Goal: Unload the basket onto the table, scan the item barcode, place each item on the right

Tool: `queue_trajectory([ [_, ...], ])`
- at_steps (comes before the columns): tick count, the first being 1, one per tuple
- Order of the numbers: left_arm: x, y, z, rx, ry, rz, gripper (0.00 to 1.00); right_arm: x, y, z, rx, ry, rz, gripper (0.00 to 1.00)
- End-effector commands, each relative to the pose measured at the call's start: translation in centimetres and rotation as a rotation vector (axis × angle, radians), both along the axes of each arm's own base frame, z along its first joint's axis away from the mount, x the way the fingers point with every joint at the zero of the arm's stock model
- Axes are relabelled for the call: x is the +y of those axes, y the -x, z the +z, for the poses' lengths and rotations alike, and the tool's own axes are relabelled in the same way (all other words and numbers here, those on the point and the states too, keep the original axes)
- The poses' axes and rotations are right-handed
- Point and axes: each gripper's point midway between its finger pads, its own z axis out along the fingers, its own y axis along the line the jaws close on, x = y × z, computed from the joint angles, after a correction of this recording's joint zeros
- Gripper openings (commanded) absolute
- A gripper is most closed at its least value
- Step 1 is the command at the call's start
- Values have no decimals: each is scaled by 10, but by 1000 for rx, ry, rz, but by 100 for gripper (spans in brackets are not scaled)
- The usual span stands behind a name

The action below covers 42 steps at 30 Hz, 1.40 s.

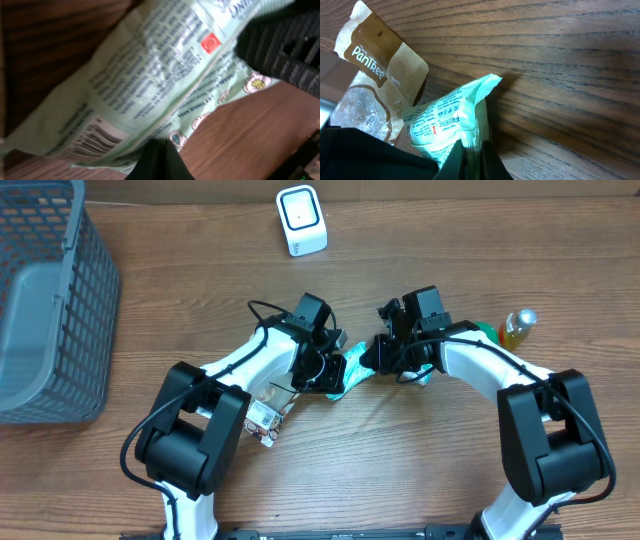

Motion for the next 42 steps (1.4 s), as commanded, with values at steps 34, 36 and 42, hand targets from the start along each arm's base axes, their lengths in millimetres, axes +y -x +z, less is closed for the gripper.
queue_trajectory([
  [34, 56, -36, 1, -75, -161, 172, 18, 3, 2, 4, -8, -10, 6, 4],
  [36, 57, -34, -5, -61, -169, 171, 16, 3, 2, 4, -8, -10, 6, 4],
  [42, 60, -37, -10, -69, -188, 175, 6, 3, 2, 4, -7, -10, 6, 4],
])
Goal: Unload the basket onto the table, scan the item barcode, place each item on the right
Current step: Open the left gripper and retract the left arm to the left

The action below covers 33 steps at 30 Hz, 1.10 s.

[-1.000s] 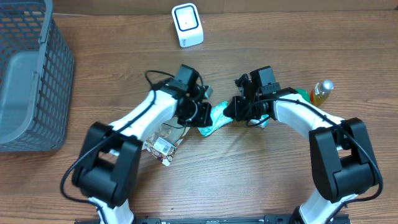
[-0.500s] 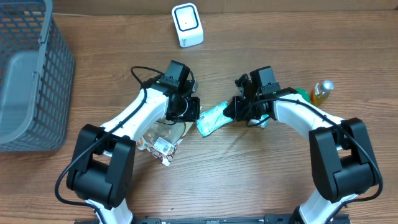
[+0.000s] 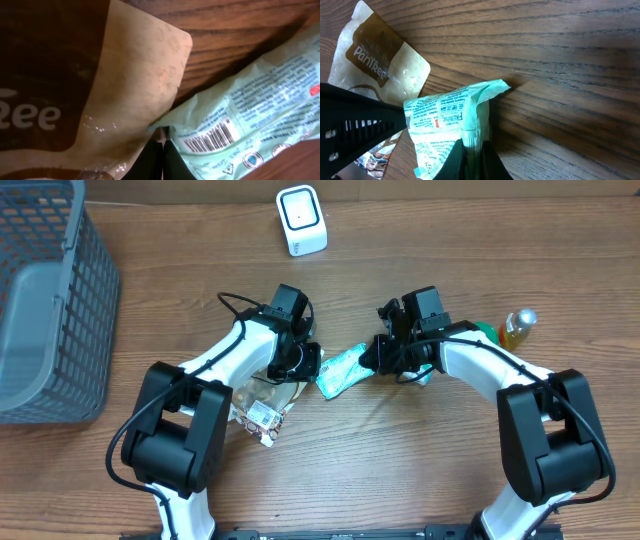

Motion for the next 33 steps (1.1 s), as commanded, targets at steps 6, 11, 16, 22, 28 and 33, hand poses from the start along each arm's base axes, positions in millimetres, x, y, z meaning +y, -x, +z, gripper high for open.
queue_trajectory([
  [6, 1, -11, 6, -24, -11, 15, 7, 2, 2, 4, -9, -7, 6, 4],
  [11, 3, -35, 43, -76, 5, 35, 7, 2, 2, 4, -10, -7, 6, 4],
  [16, 14, -68, 80, -152, 26, 76, 8, 2, 2, 4, -7, -6, 6, 4],
  [22, 67, -83, 81, -169, -114, 182, 11, 2, 4, 3, 0, -4, 6, 4],
  [28, 141, -78, 73, -139, -365, 290, 12, 2, 3, 3, -1, -4, 6, 4],
  [33, 181, -72, 73, -106, -448, 356, 17, 2, 4, 3, -1, -5, 6, 4],
])
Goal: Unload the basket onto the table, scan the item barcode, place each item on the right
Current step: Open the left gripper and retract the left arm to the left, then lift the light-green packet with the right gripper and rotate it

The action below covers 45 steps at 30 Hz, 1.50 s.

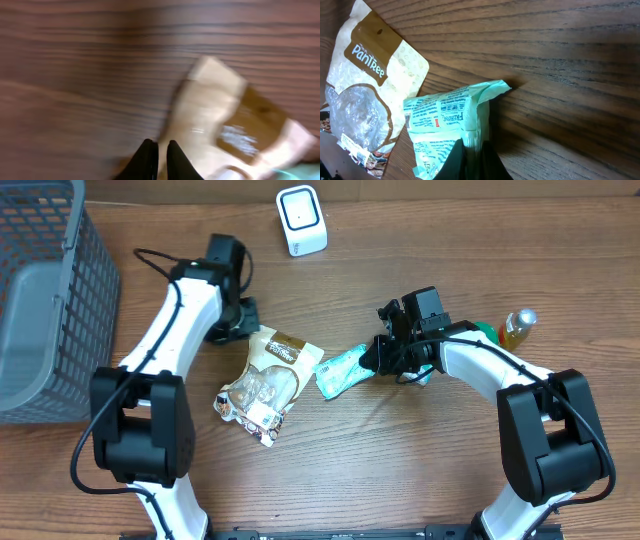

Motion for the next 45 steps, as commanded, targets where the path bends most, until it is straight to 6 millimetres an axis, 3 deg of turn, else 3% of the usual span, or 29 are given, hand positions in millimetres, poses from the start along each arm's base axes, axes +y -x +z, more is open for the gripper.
queue_trajectory([
  [1, 33, -6, 12, -36, -99, 51, 26, 2, 2, 4, -9, -6, 6, 4],
  [3, 42, -6, 12, -35, -101, 72, 43, 2, 2, 4, -9, -6, 6, 4],
  [5, 48, -6, 12, -32, -97, 88, 53, 2, 2, 4, -9, -6, 6, 4],
  [7, 51, -6, 12, -32, -97, 94, 100, 2, 2, 4, -9, -6, 6, 5],
  [18, 51, -6, 12, -33, -98, 94, 99, 2, 1, 4, -14, -8, 6, 10],
  [26, 51, -6, 12, -33, -98, 94, 100, 5, 2, 9, -4, -50, 13, 4],
  [31, 51, -6, 12, -33, -98, 94, 100, 10, 3, 34, 27, -242, 44, 4],
  [37, 51, -6, 12, -33, -98, 94, 100, -2, 5, 101, -5, -647, 139, 4],
  [41, 51, -6, 12, -33, -98, 94, 99, -19, 10, 108, 15, -670, 104, 4],
  [45, 51, -6, 12, -33, -98, 94, 100, -27, 24, 111, -8, -582, 117, 4],
])
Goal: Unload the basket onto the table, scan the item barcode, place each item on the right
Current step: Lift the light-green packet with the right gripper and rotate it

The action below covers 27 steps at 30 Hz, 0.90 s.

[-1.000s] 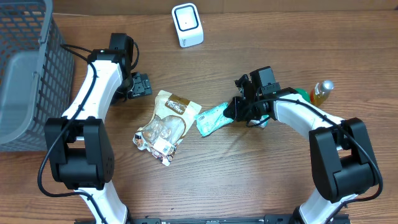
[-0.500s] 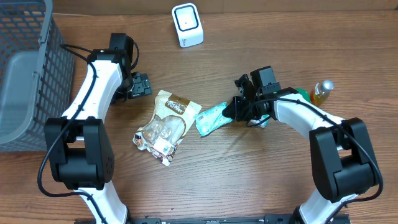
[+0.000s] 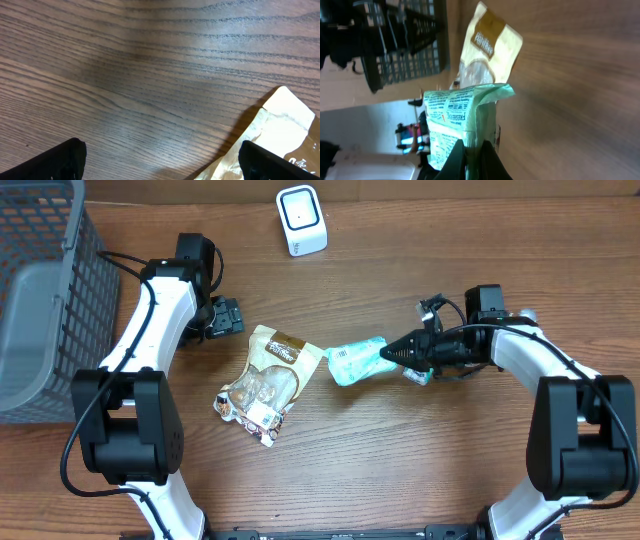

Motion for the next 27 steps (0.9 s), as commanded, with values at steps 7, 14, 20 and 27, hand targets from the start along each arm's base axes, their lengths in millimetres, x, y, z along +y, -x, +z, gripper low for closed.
queue_trajectory([
  [7, 1, -4, 11, -29, -15, -7, 99, -5, 20, 85, -327, 82, 30, 4],
  [14, 1, -4, 11, -29, -15, -7, 99, -5, 50, 153, -562, 82, 19, 4],
  [20, 1, -4, 11, -29, -15, -7, 100, -5, 75, 169, -570, 82, 18, 4],
  [27, 1, -4, 11, -29, -15, -7, 100, -5, 88, 171, -541, 82, 20, 4],
])
